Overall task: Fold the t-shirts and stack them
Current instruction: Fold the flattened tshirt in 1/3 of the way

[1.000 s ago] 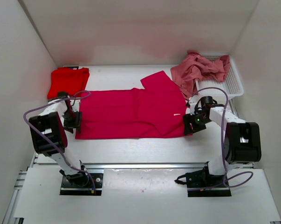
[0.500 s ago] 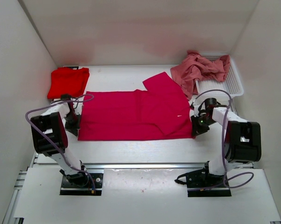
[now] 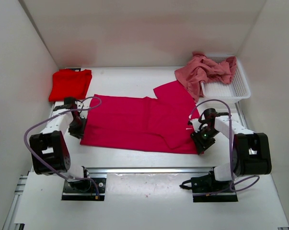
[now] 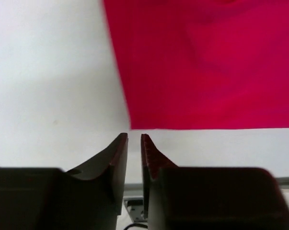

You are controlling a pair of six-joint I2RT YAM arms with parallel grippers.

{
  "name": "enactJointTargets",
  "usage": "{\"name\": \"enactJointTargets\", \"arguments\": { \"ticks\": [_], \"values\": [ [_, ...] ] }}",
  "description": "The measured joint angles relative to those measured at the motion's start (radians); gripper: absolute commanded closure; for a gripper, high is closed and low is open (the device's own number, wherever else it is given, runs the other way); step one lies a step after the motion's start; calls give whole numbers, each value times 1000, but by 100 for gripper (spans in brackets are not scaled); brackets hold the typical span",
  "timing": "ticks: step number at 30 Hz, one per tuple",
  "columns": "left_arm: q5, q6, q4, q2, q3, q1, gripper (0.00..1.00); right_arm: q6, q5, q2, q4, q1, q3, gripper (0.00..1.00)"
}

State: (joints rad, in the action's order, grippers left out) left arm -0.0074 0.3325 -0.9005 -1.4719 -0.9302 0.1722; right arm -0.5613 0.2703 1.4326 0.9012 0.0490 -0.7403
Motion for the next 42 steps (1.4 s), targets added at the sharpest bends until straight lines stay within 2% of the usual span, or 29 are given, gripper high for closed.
{"name": "enactJointTargets", "arguments": {
  "ticks": [2,6,10,13,15,20,23,26,27,31,36,38,40,41,42],
  "values": [
    [20,-10,18,-10,0,-18,62,0,-10,0,-3,-10,0,55],
    [33,-38,53,-94,-10,-1,54,2,-30,0,-10,-35,-2,56],
    [37,-70,78,-179,-16,-14,53,8,-35,0,-24,-39,-9,58],
    [8,-79,82,-184,-15,-64,58,13,-42,-1,-34,-39,-10,58],
    [-20,-92,82,-184,-14,-98,68,18,-46,-3,-41,-37,-10,59],
    [-26,-121,65,-203,-29,-113,100,27,-47,-4,-59,-37,1,59],
    [-14,-127,49,-216,-43,-104,100,34,-46,-5,-66,-39,2,66],
    [-1,-127,49,-210,-41,-90,100,30,-48,-5,-86,-28,6,98],
    [6,-124,51,-202,-35,-79,100,29,-49,-5,-89,-18,8,100],
    [16,-98,43,-152,14,-19,100,3,-42,-15,-82,7,11,100],
    [16,-40,-21,-52,77,33,100,-64,-18,-38,-21,-67,27,100],
    [18,-21,-61,-11,81,30,100,-93,-34,-64,9,-55,51,100],
    [14,-8,-81,17,81,19,100,-121,-60,-104,41,-2,85,92],
    [7,-3,-90,25,81,11,100,-129,-71,-126,59,23,100,63],
    [-2,2,-95,30,84,4,96,-132,-77,-147,79,37,108,49]
  ]
}}
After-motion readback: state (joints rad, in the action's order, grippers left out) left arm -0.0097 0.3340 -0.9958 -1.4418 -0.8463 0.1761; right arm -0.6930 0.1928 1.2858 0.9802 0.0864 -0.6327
